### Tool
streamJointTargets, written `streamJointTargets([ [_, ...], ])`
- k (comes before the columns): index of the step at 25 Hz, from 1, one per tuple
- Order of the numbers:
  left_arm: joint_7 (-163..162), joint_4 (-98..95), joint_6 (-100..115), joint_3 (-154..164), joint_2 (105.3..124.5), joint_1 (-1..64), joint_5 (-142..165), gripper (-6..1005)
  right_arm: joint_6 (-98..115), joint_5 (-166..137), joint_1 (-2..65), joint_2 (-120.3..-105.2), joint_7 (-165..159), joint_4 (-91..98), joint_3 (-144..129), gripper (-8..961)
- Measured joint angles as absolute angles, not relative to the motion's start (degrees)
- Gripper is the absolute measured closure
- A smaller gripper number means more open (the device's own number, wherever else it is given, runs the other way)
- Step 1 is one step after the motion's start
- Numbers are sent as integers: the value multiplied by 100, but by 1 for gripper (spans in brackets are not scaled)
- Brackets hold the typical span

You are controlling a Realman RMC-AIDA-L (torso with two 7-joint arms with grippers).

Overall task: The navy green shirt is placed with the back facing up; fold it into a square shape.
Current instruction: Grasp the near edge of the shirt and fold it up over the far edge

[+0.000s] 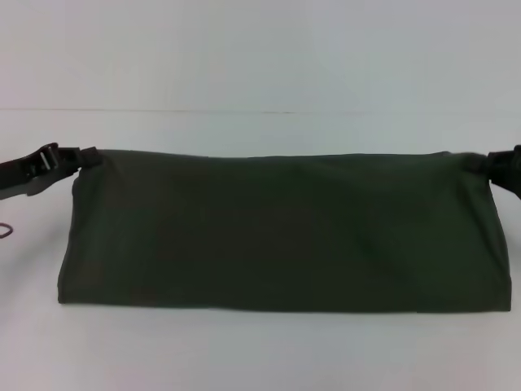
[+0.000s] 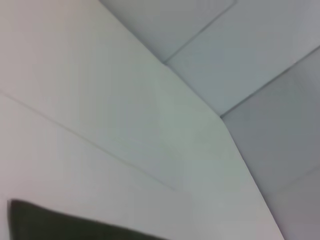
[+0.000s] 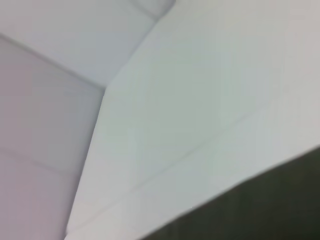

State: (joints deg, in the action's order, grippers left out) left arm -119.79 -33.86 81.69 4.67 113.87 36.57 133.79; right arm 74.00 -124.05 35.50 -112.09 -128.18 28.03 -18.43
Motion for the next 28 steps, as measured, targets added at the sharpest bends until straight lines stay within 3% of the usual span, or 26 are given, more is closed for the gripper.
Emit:
streamJointTargets([
  [3,-11777,-3252,7779,466,11464,3661,13194,984,6959,-12252,3578,-11337,-12584,2798,-1843,906],
  [16,-11241,-3128,6532,708,11813,3833,12887,984,5737,-11974,3835,-11651,-11870,2721,-1846,901],
  [28,-10855,-3084,5960,874,11964,3903,12473,983,5136,-11892,3994,-11803,-11703,2654,-1990,896],
])
